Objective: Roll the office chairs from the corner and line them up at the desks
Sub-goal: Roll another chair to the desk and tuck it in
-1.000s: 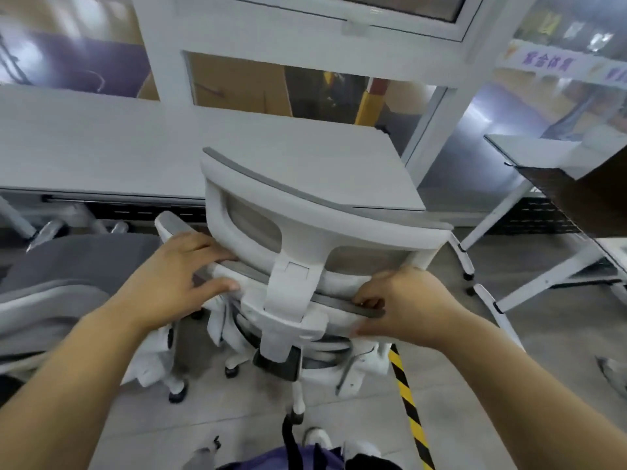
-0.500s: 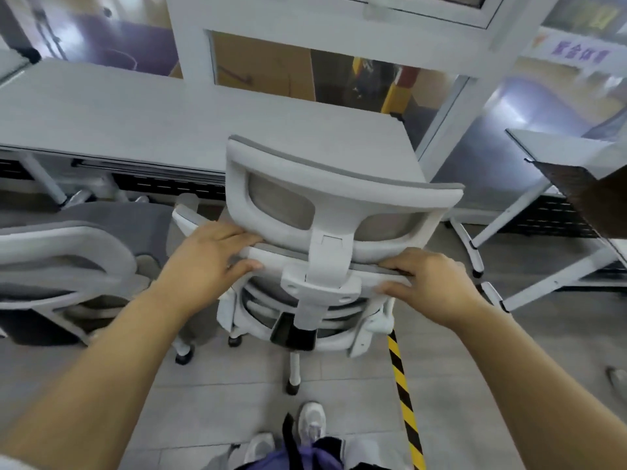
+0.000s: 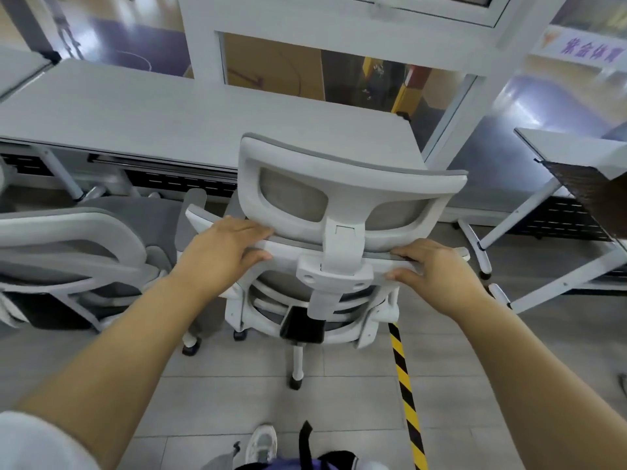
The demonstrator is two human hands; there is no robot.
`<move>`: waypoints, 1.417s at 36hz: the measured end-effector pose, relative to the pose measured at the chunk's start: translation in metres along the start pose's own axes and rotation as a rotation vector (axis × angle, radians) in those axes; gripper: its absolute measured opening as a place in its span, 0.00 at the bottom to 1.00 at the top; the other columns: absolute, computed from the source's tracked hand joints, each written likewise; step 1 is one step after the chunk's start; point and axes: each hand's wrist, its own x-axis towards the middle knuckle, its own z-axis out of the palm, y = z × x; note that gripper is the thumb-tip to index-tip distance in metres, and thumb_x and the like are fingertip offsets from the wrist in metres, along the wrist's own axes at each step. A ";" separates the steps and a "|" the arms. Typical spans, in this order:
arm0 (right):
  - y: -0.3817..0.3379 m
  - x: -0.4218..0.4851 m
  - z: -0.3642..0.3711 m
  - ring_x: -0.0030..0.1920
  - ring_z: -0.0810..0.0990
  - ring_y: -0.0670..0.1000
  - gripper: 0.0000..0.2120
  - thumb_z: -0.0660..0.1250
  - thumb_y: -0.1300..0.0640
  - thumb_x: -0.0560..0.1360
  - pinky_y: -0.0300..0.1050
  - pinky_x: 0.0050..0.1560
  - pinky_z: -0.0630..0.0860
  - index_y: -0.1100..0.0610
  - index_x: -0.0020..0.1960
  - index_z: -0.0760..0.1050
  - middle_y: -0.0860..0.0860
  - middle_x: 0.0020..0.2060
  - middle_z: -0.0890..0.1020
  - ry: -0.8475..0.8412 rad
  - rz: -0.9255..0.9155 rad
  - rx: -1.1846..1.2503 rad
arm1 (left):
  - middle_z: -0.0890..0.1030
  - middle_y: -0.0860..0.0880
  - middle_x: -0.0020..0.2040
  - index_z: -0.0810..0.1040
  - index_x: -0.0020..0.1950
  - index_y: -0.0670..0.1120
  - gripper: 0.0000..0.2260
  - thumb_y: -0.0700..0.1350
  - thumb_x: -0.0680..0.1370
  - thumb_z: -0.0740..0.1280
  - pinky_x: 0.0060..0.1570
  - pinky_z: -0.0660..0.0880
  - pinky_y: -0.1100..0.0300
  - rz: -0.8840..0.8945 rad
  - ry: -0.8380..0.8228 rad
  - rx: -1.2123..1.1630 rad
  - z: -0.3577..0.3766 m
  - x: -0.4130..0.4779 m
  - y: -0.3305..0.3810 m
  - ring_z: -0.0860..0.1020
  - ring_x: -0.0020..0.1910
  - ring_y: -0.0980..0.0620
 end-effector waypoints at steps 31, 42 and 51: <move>0.059 -0.002 -0.014 0.57 0.73 0.54 0.19 0.64 0.46 0.76 0.51 0.55 0.73 0.55 0.62 0.74 0.53 0.55 0.76 -0.076 -0.213 -0.091 | 0.71 0.48 0.69 0.72 0.68 0.49 0.18 0.48 0.78 0.63 0.66 0.62 0.54 -0.384 -0.104 0.119 0.011 -0.012 0.083 0.67 0.68 0.50; 0.058 0.015 -0.019 0.57 0.73 0.54 0.18 0.64 0.46 0.76 0.50 0.54 0.73 0.54 0.62 0.74 0.51 0.55 0.76 -0.077 -0.168 -0.072 | 0.75 0.46 0.65 0.75 0.65 0.46 0.17 0.46 0.76 0.67 0.63 0.65 0.54 -0.350 -0.060 0.073 0.013 0.007 0.075 0.71 0.65 0.47; 0.059 0.024 -0.023 0.57 0.74 0.52 0.19 0.65 0.46 0.75 0.44 0.51 0.69 0.54 0.63 0.74 0.50 0.54 0.76 -0.083 -0.159 -0.069 | 0.76 0.46 0.64 0.76 0.64 0.45 0.16 0.45 0.76 0.66 0.57 0.67 0.56 -0.329 -0.030 0.075 0.016 0.015 0.075 0.71 0.64 0.47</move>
